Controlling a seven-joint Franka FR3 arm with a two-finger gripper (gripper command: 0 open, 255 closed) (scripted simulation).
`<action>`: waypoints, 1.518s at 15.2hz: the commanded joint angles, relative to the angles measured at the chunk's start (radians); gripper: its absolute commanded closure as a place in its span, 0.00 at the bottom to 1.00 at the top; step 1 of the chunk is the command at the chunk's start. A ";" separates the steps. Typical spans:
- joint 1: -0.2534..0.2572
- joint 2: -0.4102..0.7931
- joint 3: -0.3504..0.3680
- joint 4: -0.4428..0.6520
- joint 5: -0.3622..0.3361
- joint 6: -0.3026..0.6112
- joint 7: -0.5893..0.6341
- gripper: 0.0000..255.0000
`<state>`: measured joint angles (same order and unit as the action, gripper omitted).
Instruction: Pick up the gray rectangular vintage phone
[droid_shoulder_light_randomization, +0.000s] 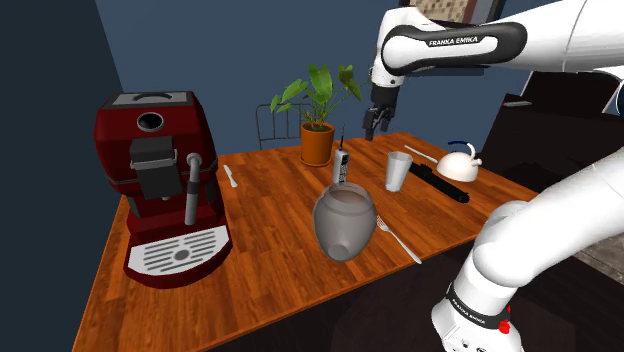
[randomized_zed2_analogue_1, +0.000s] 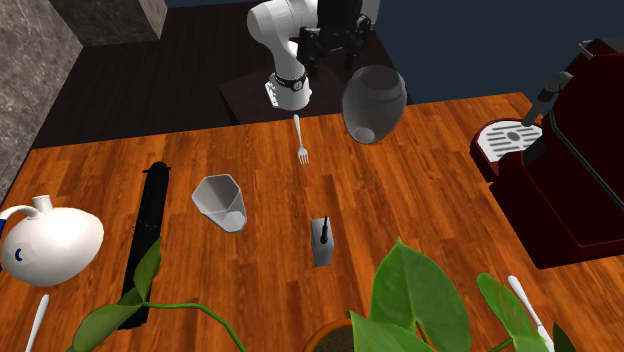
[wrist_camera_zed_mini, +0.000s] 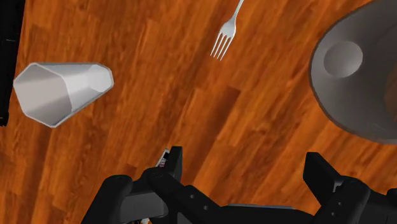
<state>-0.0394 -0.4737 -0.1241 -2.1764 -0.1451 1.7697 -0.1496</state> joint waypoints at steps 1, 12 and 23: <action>-0.007 0.074 -0.016 0.027 -0.003 0.038 -0.001 0.00; -0.044 0.498 -0.078 0.292 0.033 0.149 -0.008 0.00; -0.112 0.907 -0.106 0.662 0.105 0.138 -0.026 0.00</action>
<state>-0.1470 0.4154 -0.2287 -1.5278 -0.0431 1.9057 -0.1740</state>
